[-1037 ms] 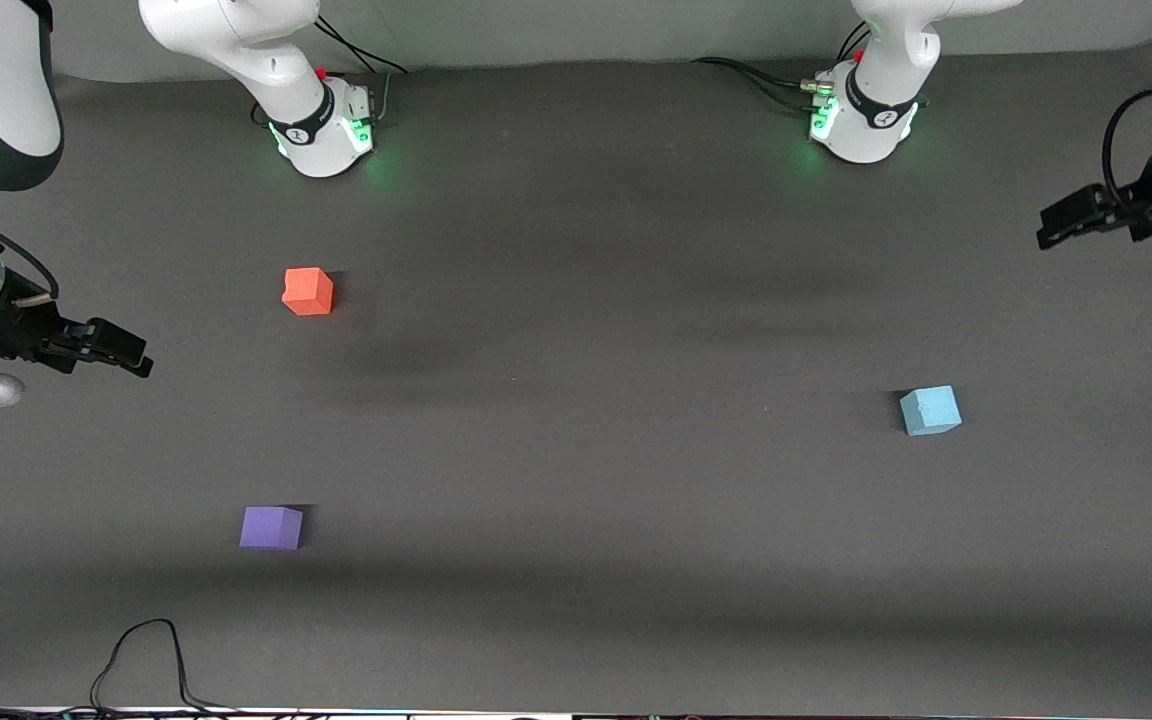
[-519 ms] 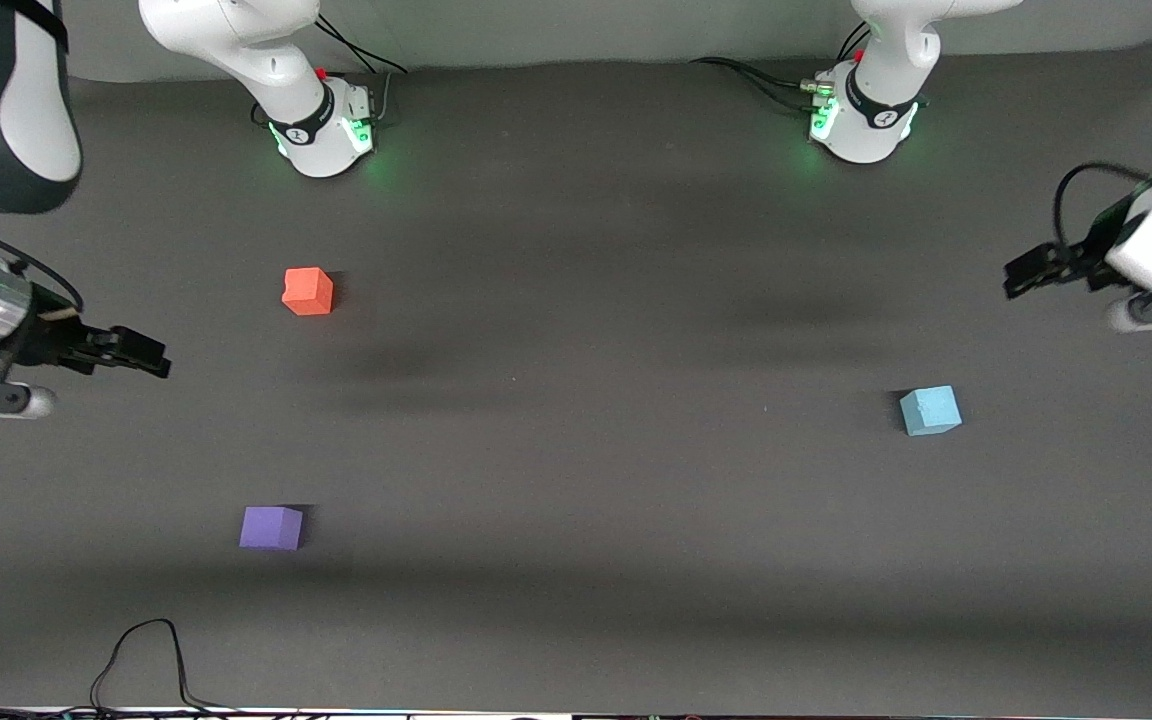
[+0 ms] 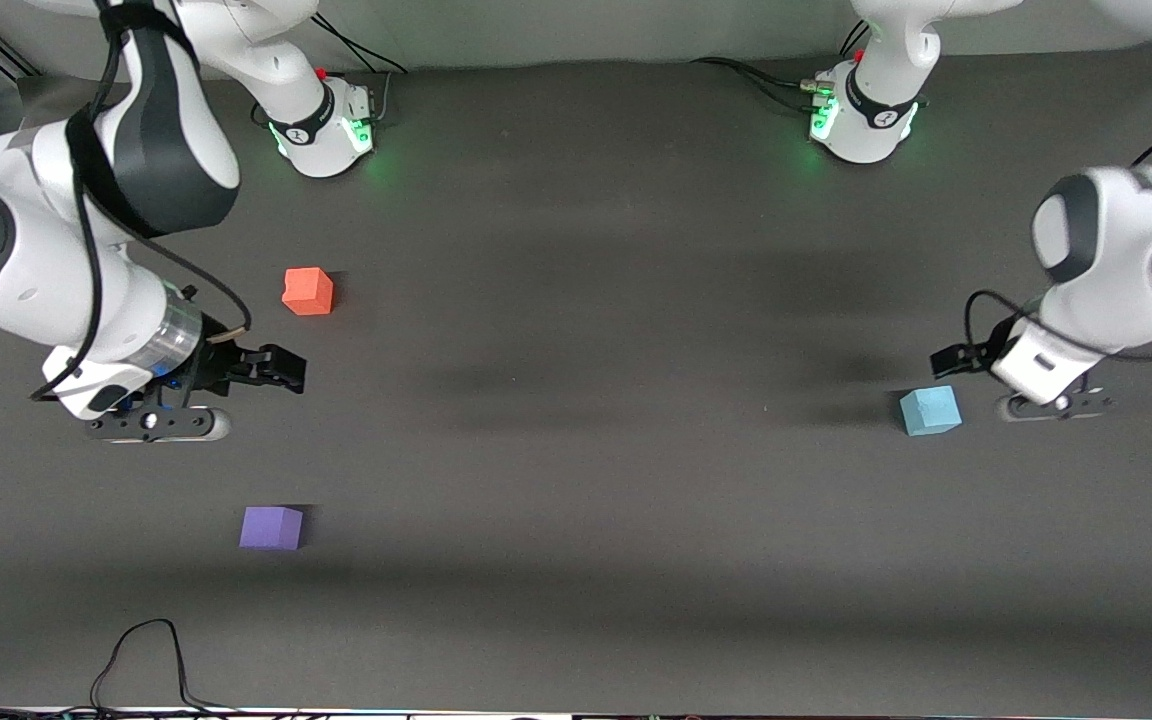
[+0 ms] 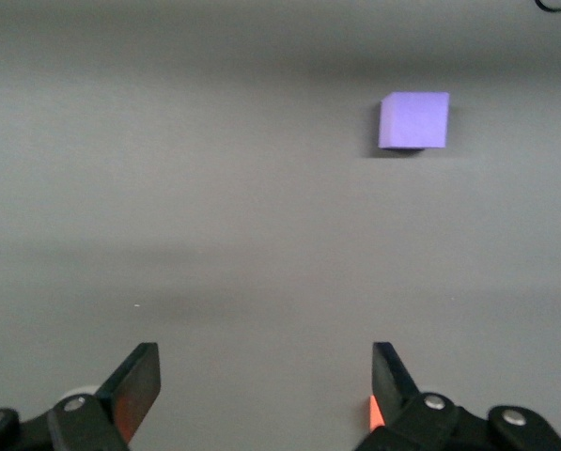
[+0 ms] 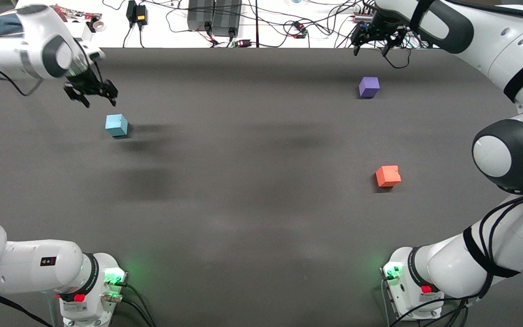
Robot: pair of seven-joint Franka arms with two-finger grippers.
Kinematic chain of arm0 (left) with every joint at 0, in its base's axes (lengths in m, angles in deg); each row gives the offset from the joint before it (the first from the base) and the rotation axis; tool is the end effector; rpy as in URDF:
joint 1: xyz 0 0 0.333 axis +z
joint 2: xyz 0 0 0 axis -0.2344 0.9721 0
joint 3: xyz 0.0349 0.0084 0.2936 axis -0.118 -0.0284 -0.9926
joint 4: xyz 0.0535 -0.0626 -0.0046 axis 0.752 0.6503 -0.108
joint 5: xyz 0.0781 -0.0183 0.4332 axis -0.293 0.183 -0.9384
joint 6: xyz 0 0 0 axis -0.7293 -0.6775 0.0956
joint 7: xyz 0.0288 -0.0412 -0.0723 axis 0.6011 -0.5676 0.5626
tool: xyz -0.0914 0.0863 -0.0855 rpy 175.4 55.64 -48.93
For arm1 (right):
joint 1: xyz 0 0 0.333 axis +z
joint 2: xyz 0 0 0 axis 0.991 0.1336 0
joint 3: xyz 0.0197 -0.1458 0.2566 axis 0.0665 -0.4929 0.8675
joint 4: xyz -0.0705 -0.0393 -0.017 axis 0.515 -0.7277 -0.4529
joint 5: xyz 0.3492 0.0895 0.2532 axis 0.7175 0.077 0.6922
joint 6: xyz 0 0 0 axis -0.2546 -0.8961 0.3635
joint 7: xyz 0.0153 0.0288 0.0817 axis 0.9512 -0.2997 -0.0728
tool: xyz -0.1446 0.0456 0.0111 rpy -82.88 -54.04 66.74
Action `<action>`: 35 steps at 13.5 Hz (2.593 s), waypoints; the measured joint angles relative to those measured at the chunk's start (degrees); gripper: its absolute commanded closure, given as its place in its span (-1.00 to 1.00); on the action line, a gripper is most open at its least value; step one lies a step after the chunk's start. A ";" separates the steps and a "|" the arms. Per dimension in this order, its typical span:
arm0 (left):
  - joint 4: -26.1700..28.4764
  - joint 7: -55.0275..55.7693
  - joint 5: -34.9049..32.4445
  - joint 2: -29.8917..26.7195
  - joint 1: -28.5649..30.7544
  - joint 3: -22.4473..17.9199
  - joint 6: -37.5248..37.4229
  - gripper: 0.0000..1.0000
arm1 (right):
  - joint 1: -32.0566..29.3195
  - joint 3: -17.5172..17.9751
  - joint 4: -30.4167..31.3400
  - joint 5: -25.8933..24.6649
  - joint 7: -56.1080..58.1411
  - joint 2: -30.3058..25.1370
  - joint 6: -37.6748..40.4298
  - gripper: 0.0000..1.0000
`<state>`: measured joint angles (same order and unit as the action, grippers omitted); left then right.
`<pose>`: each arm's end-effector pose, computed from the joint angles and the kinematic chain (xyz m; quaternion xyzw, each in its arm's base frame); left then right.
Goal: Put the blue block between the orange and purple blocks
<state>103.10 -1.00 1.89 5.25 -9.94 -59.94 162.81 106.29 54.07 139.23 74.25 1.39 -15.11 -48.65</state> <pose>0.5977 0.0069 0.2218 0.9988 0.0266 -0.0409 0.0030 0.6610 0.1682 0.4426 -0.9998 0.0102 0.0052 0.0178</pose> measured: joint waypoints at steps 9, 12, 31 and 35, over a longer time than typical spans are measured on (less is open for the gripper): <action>0.17 -4.19 -0.19 15.68 2.10 -0.30 17.44 -0.85 | 3.04 0.01 -1.63 0.27 -3.95 0.26 0.35 -1.00; 0.01 -4.25 -0.19 15.78 2.10 -0.23 17.47 0.50 | 3.25 0.00 -1.63 0.27 -3.96 0.40 0.41 -1.00; -14.42 14.31 3.39 -22.78 -2.91 6.05 -39.25 0.45 | 7.52 0.02 -1.57 11.10 -4.47 2.98 0.77 -1.00; -23.85 45.76 3.55 -11.33 -11.47 20.32 -36.20 0.45 | 8.76 0.08 -1.60 12.41 -4.41 6.72 -2.38 -1.00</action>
<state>79.26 44.75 5.43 -6.07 -21.41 -39.62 126.61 115.05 54.15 137.63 86.66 -3.02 -8.40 -51.03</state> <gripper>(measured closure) 0.467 0.000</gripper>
